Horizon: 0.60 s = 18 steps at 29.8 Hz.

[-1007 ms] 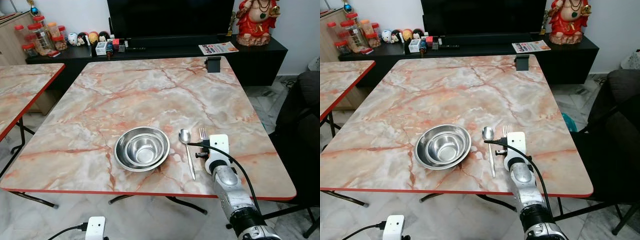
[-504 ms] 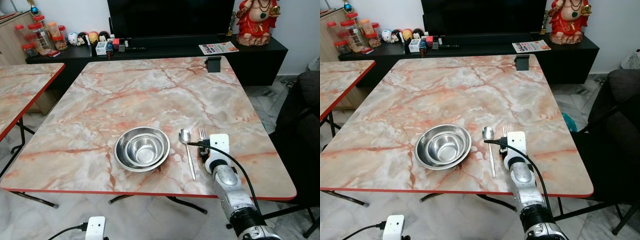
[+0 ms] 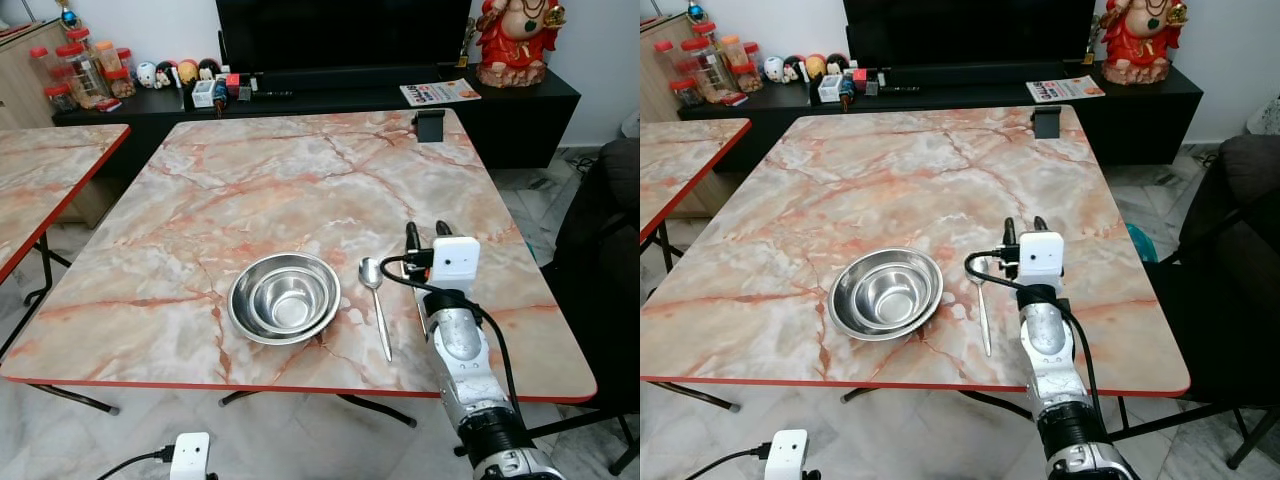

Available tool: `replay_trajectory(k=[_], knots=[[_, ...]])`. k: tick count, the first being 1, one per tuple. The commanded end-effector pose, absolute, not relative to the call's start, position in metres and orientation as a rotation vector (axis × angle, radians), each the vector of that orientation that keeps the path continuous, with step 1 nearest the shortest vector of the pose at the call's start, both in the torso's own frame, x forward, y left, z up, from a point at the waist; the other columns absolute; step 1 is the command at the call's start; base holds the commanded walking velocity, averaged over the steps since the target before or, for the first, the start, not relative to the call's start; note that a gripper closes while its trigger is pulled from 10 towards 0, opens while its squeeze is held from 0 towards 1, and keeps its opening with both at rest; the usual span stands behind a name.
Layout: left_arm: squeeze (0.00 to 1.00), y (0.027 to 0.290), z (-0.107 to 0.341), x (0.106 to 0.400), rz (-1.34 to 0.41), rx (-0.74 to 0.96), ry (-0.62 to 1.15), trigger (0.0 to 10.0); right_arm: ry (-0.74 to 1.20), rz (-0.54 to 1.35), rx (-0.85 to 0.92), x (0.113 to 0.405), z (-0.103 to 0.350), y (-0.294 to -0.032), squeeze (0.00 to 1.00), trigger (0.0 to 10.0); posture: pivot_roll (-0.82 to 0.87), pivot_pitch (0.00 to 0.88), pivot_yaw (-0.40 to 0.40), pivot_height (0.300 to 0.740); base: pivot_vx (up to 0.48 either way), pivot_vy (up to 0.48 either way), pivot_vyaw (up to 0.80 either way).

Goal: Setting the table

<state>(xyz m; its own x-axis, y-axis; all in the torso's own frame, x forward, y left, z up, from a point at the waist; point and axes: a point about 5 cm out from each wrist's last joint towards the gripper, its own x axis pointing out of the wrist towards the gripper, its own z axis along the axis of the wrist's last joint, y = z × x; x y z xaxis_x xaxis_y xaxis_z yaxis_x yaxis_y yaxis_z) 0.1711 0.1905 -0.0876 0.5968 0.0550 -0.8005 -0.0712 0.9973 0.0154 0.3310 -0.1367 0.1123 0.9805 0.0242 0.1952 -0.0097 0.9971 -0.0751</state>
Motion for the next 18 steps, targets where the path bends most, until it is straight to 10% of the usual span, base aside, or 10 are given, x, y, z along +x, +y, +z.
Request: replay_trajectory(k=[1, 18], knots=[[0.00, 0.196, -0.087, 0.170, 0.097, -0.031, 0.922, 10.0, -0.211, 0.044, -0.057, 0.330, 0.114, -0.129, 0.00, 10.0, -0.07, 0.000, 0.068, 0.740, 0.000, 0.480, 0.00], [0.00, 0.199, -0.087, 0.170, 0.114, -0.030, 0.917, 10.0, -0.264, 0.071, -0.043, 0.332, 0.124, -0.121, 0.00, 10.0, -0.07, 0.000, 0.067, 0.740, 0.000, 0.480, 0.00]])
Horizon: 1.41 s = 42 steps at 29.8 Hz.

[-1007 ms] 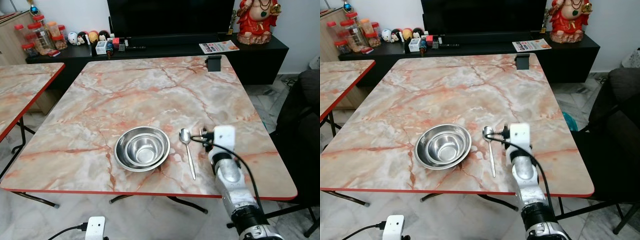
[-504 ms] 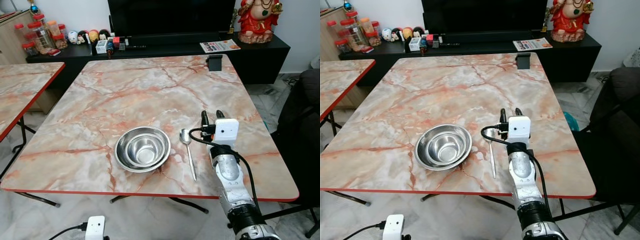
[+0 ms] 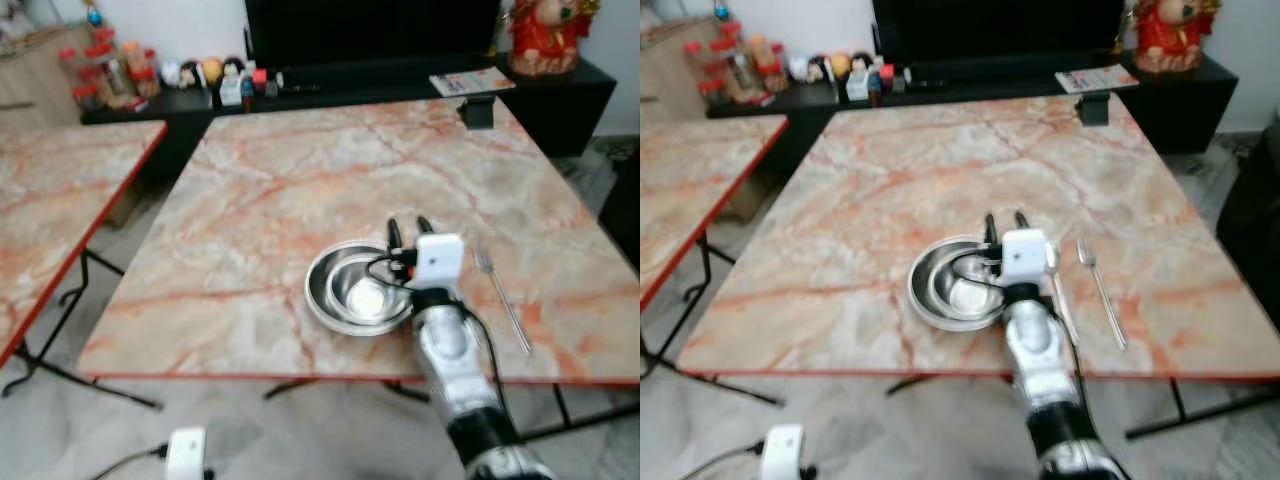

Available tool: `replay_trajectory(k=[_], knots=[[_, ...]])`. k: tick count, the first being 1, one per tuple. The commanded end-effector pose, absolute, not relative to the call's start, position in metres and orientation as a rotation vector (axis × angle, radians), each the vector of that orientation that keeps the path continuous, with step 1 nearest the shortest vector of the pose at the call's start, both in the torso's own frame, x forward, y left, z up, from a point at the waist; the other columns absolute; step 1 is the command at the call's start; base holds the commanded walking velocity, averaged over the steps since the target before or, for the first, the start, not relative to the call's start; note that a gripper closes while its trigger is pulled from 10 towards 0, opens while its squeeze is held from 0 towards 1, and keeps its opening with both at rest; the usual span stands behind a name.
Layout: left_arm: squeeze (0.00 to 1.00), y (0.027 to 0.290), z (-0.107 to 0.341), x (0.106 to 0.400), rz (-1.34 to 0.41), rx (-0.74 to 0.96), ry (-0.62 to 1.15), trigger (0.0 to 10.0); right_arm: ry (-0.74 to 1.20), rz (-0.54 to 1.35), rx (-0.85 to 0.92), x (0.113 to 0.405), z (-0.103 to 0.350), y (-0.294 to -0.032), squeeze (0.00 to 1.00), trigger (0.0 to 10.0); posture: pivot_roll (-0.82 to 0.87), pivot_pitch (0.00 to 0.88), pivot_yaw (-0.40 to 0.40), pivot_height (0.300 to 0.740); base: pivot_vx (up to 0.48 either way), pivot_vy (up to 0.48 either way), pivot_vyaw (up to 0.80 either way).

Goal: Setting the table

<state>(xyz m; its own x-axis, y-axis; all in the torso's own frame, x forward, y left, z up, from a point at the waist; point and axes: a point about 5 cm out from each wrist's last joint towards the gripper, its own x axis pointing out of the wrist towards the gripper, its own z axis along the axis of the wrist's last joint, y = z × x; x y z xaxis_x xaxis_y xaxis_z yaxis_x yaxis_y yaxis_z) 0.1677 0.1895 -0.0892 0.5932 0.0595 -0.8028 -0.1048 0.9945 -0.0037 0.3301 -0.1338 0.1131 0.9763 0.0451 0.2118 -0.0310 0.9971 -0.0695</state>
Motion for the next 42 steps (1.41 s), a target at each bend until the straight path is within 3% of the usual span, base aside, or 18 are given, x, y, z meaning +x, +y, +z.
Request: replay_trajectory(k=[1, 24, 35, 42], knots=[[0.00, 0.199, -0.087, 0.170, 0.114, -0.030, 0.917, 10.0, -0.264, 0.071, -0.043, 0.332, 0.124, -0.121, 0.00, 10.0, -0.07, 0.000, 0.067, 0.740, 0.000, 0.480, 0.00], [0.00, 0.200, -0.086, 0.170, 0.132, -0.037, 0.908, 10.0, -0.298, 0.140, -0.031, 0.329, 0.130, -0.107, 0.00, 10.0, -0.06, 0.000, 0.056, 0.740, 0.000, 0.480, 0.00], [0.00, 0.198, -0.087, 0.169, 0.135, -0.041, 0.910, 10.0, -0.200, 0.184, -0.054, 0.320, 0.104, -0.109, 0.00, 10.0, -0.06, 0.000, 0.045, 0.740, 0.000, 0.480, 0.00], [0.00, 0.198, -0.087, 0.168, 0.139, -0.045, 0.911, 10.0, -0.060, 0.171, -0.098, 0.304, 0.065, -0.127, 0.00, 10.0, -0.06, 0.000, 0.040, 0.740, 0.000, 0.480, 0.00]])
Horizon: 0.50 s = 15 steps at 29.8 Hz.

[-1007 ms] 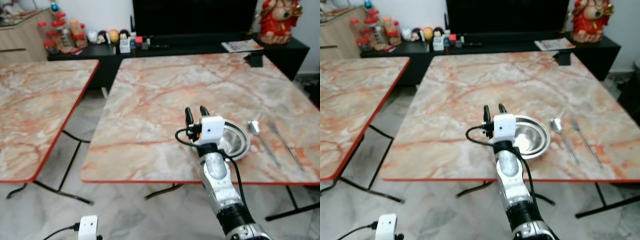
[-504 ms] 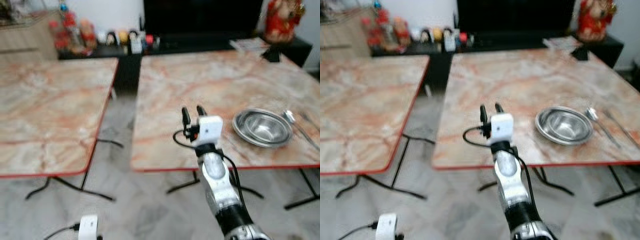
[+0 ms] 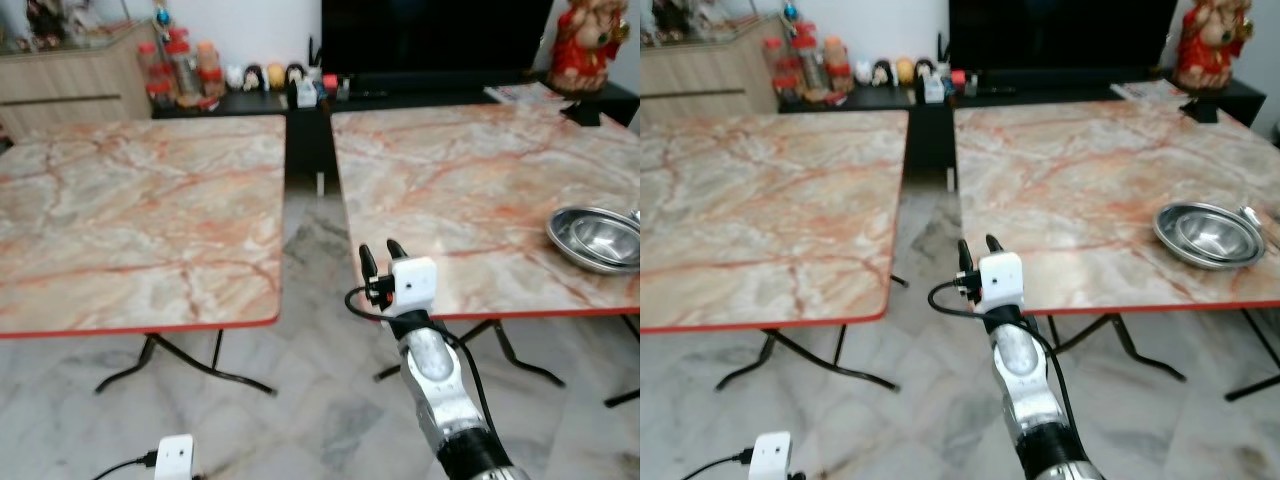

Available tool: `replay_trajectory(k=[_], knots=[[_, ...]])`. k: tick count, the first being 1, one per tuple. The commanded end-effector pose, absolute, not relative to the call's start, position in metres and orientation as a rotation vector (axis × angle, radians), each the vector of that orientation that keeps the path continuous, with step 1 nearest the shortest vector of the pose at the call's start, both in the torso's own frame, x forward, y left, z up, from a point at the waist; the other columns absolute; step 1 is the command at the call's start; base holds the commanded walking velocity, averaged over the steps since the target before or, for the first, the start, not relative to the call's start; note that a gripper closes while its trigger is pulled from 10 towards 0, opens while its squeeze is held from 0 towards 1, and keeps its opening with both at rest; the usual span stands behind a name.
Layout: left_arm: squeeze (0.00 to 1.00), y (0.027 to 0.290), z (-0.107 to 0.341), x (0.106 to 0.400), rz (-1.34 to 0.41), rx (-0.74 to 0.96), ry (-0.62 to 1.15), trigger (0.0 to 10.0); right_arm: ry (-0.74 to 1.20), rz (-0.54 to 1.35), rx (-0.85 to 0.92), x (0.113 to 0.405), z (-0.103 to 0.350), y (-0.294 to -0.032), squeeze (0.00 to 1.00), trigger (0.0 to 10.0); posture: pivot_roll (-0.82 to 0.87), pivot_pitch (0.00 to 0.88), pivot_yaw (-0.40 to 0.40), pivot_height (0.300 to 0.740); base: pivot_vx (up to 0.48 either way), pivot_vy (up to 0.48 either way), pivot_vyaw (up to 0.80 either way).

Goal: Setting the table

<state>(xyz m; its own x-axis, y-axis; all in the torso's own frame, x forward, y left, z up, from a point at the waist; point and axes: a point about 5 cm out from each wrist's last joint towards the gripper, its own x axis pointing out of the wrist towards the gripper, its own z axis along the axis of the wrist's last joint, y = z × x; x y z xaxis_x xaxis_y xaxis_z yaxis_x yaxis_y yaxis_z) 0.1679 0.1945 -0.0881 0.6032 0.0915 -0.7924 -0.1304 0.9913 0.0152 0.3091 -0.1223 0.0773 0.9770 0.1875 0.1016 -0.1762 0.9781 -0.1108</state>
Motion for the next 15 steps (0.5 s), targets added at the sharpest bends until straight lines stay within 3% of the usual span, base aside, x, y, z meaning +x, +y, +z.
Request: replay_trajectory(k=[1, 5, 15], knots=[[0.00, 0.198, -0.087, 0.168, 0.139, -0.045, 0.912, 10.0, -0.025, 0.165, -0.110, 0.300, 0.056, -0.131, 0.00, 10.0, -0.06, 0.000, 0.040, 0.740, 0.000, 0.480, 0.00], [0.00, 0.198, -0.088, 0.168, 0.139, -0.044, 0.912, 10.0, 0.035, 0.155, -0.123, 0.292, 0.041, -0.139, 0.00, 10.0, -0.06, 0.000, 0.042, 0.740, 0.000, 0.480, 0.00], [0.00, 0.199, -0.087, 0.168, 0.138, -0.040, 0.912, 10.0, 0.392, 0.114, -0.153, 0.248, -0.025, -0.168, 0.00, 10.0, -0.05, 0.000, 0.047, 0.740, 0.000, 0.480, 0.00]])
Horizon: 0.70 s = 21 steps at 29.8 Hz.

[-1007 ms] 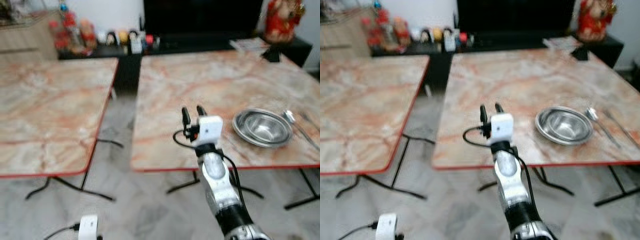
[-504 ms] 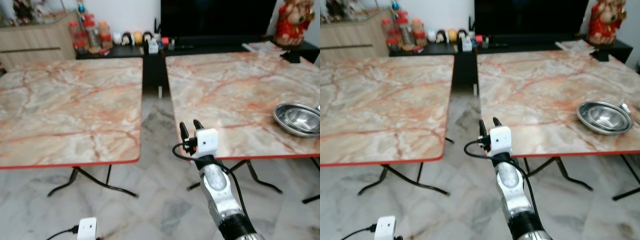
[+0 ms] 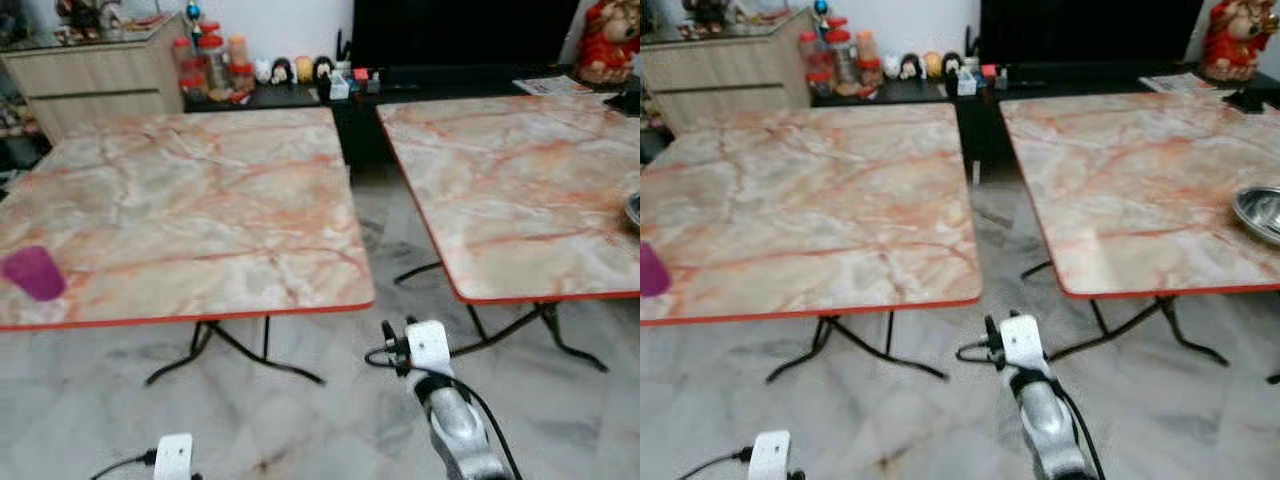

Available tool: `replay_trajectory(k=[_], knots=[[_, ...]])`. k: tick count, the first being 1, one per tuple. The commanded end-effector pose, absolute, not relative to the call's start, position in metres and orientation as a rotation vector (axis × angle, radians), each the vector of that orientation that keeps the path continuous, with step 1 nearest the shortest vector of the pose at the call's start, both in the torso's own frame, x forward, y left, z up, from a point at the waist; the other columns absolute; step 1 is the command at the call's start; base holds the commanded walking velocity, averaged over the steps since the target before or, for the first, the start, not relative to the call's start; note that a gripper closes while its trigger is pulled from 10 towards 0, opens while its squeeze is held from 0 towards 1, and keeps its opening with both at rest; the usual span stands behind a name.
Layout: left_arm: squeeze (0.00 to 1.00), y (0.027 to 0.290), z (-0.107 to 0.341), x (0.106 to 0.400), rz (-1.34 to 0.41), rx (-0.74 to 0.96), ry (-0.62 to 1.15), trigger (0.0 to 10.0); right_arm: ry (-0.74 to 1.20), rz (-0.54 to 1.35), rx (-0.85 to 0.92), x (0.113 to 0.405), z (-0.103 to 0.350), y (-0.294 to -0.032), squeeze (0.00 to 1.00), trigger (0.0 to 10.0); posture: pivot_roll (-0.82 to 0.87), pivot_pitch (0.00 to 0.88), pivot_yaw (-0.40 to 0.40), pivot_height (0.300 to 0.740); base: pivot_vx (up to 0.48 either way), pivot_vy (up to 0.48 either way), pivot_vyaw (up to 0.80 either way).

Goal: Setting the table

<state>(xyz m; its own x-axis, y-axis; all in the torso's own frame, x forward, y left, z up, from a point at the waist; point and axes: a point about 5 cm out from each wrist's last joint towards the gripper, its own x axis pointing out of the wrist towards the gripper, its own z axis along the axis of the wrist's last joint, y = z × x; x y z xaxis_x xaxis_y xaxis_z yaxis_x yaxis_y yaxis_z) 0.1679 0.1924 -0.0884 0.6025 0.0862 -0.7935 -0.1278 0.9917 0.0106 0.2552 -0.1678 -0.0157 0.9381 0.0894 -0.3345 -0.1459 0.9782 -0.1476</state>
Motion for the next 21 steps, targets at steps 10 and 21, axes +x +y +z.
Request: replay_trajectory(k=[10, 21], knots=[[0.00, 0.200, -0.086, 0.170, 0.135, -0.034, 0.909, 10.0, 0.810, 0.038, -0.066, 0.186, -0.078, -0.183, 0.00, 10.0, -0.05, 0.000, 0.059, 0.740, 0.000, 0.480, 0.00], [0.00, 0.201, -0.086, 0.170, 0.136, -0.030, 0.907, 10.0, 0.856, 0.013, -0.046, 0.187, -0.080, -0.181, 0.00, 10.0, -0.04, 0.000, 0.056, 0.740, 0.000, 0.480, 0.00]])
